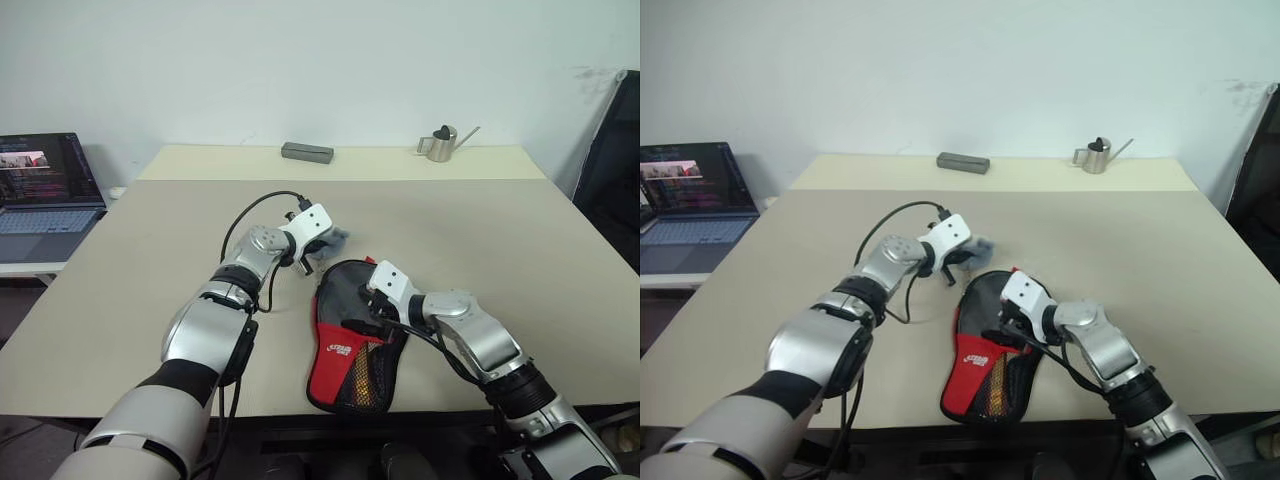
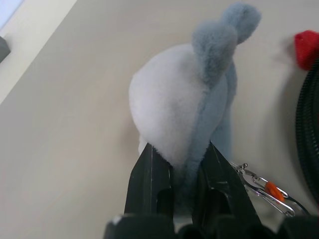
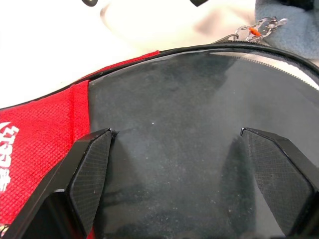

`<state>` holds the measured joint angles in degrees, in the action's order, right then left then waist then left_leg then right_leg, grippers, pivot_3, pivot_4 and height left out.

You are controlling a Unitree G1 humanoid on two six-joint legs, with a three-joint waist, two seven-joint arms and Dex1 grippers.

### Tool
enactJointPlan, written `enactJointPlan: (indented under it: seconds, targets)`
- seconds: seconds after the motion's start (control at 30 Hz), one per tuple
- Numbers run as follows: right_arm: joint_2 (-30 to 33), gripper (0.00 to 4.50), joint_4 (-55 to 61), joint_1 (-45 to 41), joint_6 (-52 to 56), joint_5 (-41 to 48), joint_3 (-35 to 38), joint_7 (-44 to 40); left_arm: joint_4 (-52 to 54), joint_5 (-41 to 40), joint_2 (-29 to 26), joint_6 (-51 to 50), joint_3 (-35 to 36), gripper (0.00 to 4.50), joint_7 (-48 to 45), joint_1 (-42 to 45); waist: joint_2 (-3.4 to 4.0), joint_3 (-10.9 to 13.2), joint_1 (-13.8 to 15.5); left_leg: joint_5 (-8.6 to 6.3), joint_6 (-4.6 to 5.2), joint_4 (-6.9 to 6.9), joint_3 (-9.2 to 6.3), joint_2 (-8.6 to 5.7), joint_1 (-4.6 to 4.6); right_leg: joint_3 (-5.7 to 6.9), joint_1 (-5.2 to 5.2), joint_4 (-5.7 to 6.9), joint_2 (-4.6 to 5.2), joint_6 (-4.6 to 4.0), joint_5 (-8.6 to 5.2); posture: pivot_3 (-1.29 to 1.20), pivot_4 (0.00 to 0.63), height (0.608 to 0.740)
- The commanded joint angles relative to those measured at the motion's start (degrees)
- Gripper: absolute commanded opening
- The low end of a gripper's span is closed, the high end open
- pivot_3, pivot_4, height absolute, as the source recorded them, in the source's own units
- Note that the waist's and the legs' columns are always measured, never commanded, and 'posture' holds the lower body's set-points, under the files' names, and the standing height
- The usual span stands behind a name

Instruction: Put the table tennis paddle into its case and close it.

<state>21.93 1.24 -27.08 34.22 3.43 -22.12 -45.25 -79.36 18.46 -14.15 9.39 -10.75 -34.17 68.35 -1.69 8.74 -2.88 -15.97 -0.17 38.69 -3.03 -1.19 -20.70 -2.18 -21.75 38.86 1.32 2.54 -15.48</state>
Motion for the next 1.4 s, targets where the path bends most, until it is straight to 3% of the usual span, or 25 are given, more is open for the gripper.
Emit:
enactJointPlan:
  seconds: [0.03,0.53,1.4]
  targets:
    - [1.14,4.50,-2.41,4.40,4.75,-1.67,-6.35,-2.31,1.68,0.39,-0.46,0.04,0.97,0.13,5.85,4.64,-0.01,0.01,0.08,0.00,0.00,0.00,0.00,0.00,0.00,0.01,0.00,-0.01,0.00,0.00,0.00,0.00,0.150,0.740]
    - [2.16,4.50,3.23,7.59,8.57,-1.09,-6.45,-0.76,1.03,7.29,4.61,3.47,-4.16,0.13,4.68,6.20,0.05,-0.06,1.10,0.02,-0.02,-0.61,-0.07,0.01,-0.04,0.13,0.07,-0.78,0.02,0.08,0.02,0.00,0.150,0.740]
    - [1.75,4.50,4.99,8.39,10.37,-0.54,-6.28,0.68,0.45,10.45,6.54,3.22,-3.08,0.13,16.90,11.33,0.00,0.07,1.36,0.03,-0.04,-0.70,-0.38,-0.03,-0.07,0.41,0.21,-1.04,0.10,0.11,0.02,0.00,0.150,0.740]
